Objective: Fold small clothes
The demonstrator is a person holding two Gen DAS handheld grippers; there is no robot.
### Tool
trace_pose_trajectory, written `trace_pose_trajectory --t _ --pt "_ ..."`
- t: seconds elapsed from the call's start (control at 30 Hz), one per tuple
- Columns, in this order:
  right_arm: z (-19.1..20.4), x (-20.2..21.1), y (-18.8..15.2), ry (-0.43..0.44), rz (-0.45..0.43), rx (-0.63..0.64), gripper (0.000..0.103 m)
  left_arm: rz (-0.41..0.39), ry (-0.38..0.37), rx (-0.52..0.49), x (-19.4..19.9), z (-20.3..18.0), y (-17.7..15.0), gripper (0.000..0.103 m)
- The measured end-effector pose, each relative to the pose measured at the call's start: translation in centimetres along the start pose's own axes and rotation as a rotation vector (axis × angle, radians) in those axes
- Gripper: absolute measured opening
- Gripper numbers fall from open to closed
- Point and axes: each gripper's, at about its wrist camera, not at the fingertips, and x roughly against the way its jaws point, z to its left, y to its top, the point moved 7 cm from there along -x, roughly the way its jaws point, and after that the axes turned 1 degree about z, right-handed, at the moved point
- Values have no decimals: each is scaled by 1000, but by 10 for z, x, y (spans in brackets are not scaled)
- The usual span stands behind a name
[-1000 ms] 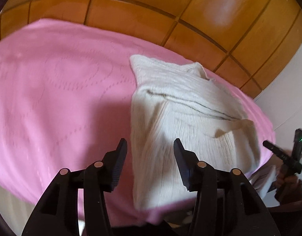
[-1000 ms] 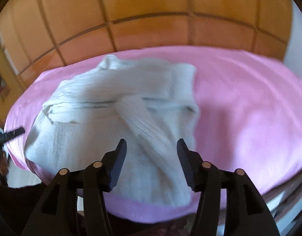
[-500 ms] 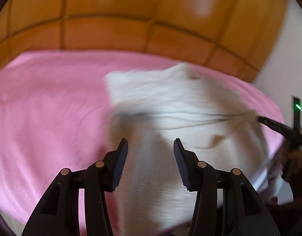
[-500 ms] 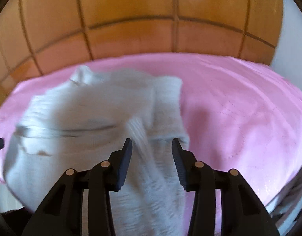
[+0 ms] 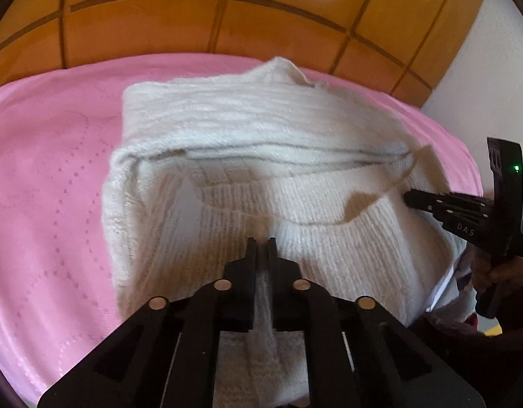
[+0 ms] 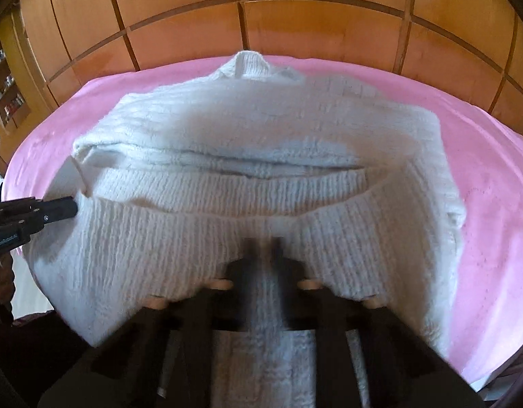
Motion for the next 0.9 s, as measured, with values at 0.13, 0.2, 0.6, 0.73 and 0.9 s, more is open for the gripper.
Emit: trace_pose_trajectory --t 0.13,0.2,0.6,0.73,0.9 --pt "-1 23 10 3 -64 -14 4 -75 5 19 20 -1 6 2" --pt "-3 38 19 5 -115 -37 4 -121 1 50 33 3 14 2" --pt "-29 -20 19 -70 -69 -132 5 -45 194 77 -30 28 33 0" --pt "-28 -21 17 -91 -77 -112 5 -61 191 83 -18 27 30 0" --pt "-29 -23 17 -88 -81 -114 7 -107 206 110 15 41 22 51"
